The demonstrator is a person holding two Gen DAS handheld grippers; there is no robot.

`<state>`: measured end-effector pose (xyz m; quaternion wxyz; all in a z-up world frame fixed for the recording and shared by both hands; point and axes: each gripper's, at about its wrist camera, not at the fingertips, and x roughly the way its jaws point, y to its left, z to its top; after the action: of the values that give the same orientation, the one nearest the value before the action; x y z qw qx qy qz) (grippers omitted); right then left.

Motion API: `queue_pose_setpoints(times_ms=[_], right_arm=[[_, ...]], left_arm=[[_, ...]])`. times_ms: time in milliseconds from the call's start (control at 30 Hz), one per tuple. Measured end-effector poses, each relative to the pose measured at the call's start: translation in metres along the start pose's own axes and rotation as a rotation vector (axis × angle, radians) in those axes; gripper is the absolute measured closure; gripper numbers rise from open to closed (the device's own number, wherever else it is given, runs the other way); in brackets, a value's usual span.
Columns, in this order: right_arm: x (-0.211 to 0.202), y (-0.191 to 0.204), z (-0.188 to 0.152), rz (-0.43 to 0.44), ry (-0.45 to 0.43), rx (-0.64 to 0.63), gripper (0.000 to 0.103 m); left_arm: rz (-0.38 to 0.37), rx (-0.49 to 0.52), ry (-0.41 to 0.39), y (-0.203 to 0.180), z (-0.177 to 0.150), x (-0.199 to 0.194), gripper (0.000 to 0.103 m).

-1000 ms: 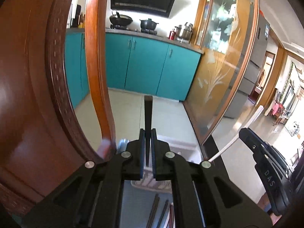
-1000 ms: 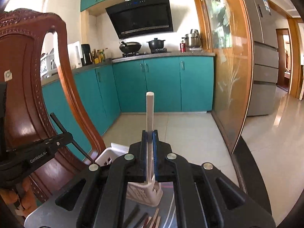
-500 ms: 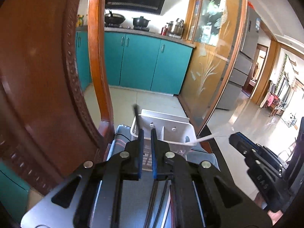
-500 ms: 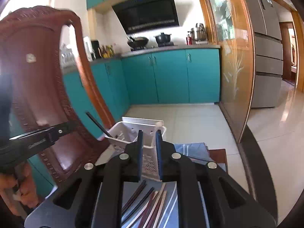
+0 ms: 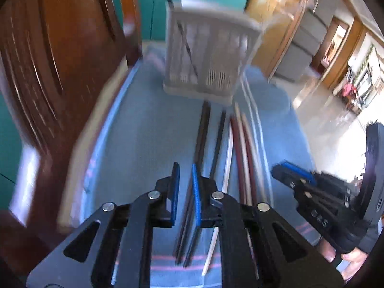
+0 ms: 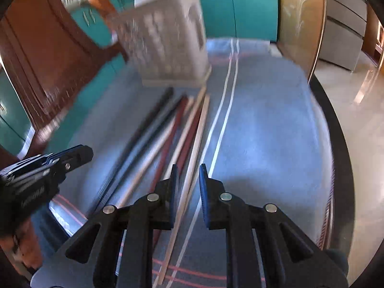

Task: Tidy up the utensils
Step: 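Move both open tools back down to the chopsticks on the cloth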

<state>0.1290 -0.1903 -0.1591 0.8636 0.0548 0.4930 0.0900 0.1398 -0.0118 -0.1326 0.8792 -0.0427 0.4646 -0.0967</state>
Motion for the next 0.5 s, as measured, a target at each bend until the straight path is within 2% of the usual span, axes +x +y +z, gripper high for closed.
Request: queue_pose_setpoints(times_ms=[167,333,400,500], right_arm=[[0.007,0.012,-0.001,-0.02,0.017,-0.02,0.085],[0.005,0.007,-0.006,-0.048,0.038,-0.017,0.087],[0.004,-0.003,-0.011,-0.052,0.036,-0.008,0.087],[0.0,-0.009,-0.012,-0.077,0.037,-0.004,0.087]], left_arm=[[-0.013,0.012,0.048,-0.003,-0.024,0.009,0.079],[-0.028,0.018,0.066,-0.008,-0.031,0.013,0.078],[-0.027,0.022,0.064,-0.011,-0.029,0.014,0.073],[-0.027,0.03,0.07,-0.013,-0.029,0.017,0.073]])
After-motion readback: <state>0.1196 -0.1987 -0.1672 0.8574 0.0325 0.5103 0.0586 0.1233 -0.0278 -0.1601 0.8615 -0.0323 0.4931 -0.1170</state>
